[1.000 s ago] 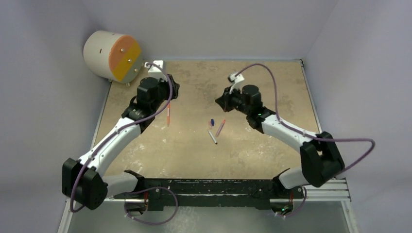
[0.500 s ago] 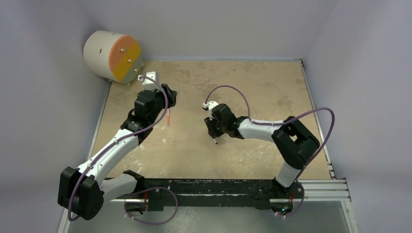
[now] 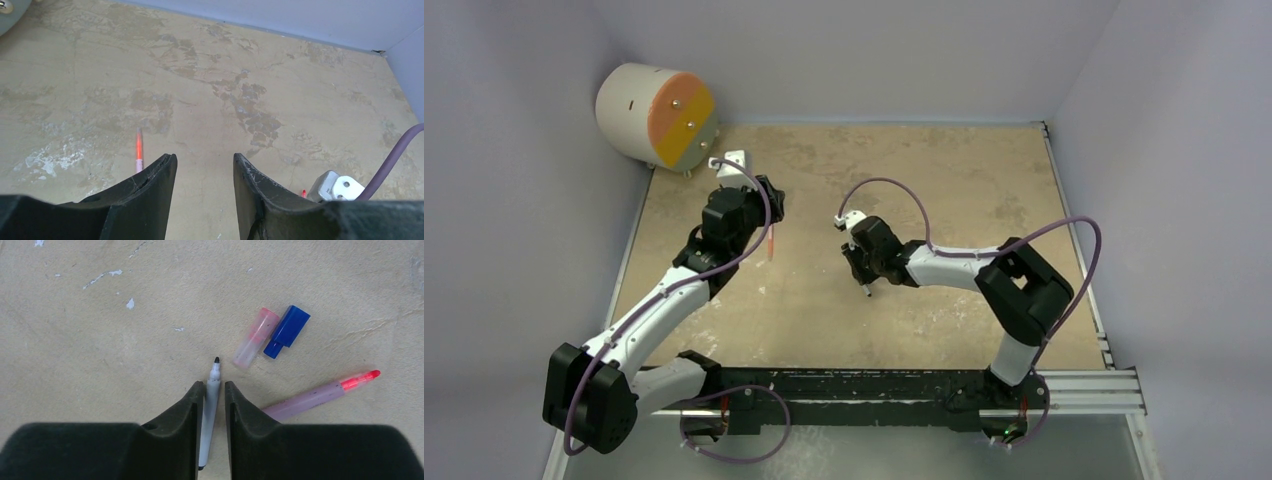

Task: Insert the pens into the pen caps

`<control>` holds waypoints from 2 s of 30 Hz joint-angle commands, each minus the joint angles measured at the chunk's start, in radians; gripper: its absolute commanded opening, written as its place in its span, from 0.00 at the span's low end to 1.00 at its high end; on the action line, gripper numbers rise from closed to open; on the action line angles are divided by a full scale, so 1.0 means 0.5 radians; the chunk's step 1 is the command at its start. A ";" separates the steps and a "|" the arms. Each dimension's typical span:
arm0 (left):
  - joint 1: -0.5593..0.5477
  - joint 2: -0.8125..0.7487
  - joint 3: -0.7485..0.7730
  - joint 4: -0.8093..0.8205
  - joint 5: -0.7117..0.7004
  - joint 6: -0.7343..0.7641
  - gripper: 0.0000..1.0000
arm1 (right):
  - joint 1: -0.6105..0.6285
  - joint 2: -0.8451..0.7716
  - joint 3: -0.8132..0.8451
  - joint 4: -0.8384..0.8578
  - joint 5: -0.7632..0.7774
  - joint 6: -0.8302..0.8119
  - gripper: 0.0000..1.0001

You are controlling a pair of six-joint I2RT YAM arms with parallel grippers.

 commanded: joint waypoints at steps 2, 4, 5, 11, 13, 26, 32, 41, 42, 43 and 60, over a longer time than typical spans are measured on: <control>0.007 -0.053 0.025 0.024 -0.059 0.023 0.45 | 0.015 0.018 0.048 -0.049 -0.013 0.026 0.02; 0.007 -0.071 0.007 0.051 -0.061 0.000 0.45 | 0.013 -0.040 0.047 -0.052 -0.153 0.062 0.00; 0.007 -0.083 0.001 0.060 -0.057 -0.014 0.45 | 0.012 -0.077 0.047 -0.053 -0.182 0.068 0.00; 0.006 -0.081 -0.019 0.167 0.173 -0.109 0.45 | 0.004 -0.424 0.174 -0.023 -0.296 0.069 0.00; 0.007 -0.109 -0.097 0.380 0.365 -0.183 0.38 | -0.036 -0.577 0.171 0.091 -0.321 0.100 0.00; -0.048 0.224 -0.627 2.934 1.264 -1.371 0.41 | -0.483 -0.969 0.046 1.485 -0.968 0.552 0.00; -0.133 0.425 -0.455 3.214 1.304 -1.640 0.43 | -0.482 -1.028 0.149 1.591 -1.065 0.671 0.00; -0.180 0.479 -0.316 3.213 1.303 -1.632 0.44 | -0.482 -1.057 0.137 1.711 -1.133 0.825 0.00; -0.186 0.488 -0.305 3.214 1.316 -1.613 0.44 | -0.484 -1.051 0.131 1.729 -1.143 0.851 0.00; -0.194 0.500 -0.298 3.213 1.323 -1.596 0.44 | -0.483 -1.040 0.134 1.736 -1.166 0.879 0.00; -0.295 0.566 -0.224 3.211 1.427 -1.411 0.44 | -0.480 -0.914 0.166 1.811 -1.300 0.958 0.00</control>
